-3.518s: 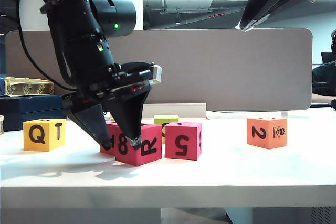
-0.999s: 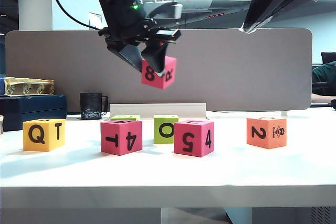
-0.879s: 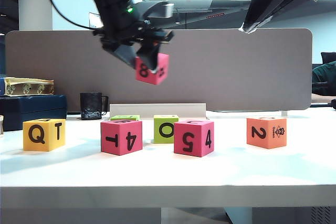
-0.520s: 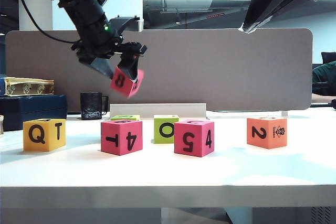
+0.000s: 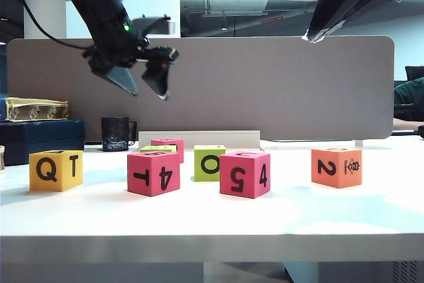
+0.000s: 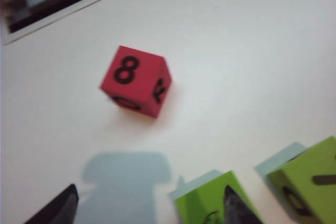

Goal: Select the appropriate blocks from the scattered letter blocks on the table and arrange them in a row to spell out "ABCD".

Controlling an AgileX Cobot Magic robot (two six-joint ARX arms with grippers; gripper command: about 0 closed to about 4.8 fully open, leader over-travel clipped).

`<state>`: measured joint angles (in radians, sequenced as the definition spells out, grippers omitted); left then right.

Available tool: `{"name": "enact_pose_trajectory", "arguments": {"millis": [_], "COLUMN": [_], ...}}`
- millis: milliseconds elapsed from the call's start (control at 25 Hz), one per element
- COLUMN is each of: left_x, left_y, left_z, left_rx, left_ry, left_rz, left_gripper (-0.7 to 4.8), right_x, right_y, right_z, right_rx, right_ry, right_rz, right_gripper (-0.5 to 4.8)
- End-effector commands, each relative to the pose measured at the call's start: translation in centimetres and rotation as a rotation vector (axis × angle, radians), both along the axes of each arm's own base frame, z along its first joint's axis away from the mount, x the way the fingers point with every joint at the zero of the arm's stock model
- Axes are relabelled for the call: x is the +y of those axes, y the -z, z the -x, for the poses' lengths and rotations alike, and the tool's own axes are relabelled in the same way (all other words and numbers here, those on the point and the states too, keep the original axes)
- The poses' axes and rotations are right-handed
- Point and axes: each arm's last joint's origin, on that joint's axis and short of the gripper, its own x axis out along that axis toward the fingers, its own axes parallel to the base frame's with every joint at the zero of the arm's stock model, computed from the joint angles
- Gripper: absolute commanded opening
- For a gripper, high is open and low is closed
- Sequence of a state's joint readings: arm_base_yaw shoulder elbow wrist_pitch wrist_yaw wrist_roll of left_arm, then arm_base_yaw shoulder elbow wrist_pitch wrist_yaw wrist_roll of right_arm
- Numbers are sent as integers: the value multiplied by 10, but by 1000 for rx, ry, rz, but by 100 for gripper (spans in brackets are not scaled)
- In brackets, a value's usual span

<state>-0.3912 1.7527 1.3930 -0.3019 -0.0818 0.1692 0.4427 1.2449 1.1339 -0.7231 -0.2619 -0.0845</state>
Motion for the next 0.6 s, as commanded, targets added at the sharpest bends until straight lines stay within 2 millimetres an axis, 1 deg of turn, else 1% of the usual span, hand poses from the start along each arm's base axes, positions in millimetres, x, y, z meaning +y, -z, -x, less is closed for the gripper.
{"name": "enact_pose_trajectory", "arguments": {"millis": [40, 120, 280, 400, 520, 560, 600], "left_x": [16, 26, 42, 48, 50, 49, 49], "left_y": [-13, -19, -23, -20, -14, -12, -10], "left_z": [7, 12, 21, 26, 30, 31, 31], "left_rx": [8, 26, 73, 137, 217, 240, 258], "left_ry": [-68, -103, -197, -221, -275, -267, -263], "left_rz": [-46, -67, -143, -151, -98, -75, -59], "left_gripper": [327, 305, 306, 310, 312, 334, 369], "right_x": [1, 1, 1, 1, 1, 1, 1], "right_y": [-3, -3, -4, -3, -3, -3, -3], "right_z": [0, 0, 0, 0, 0, 0, 0], "right_rx": [-19, -22, -24, -23, -23, -22, -20], "right_ry": [-5, -5, -5, -5, -5, -5, -7], "right_rz": [-9, -11, -12, -12, -11, -12, -13], "right_gripper": [-2, -2, -2, -2, -2, -2, -2]}}
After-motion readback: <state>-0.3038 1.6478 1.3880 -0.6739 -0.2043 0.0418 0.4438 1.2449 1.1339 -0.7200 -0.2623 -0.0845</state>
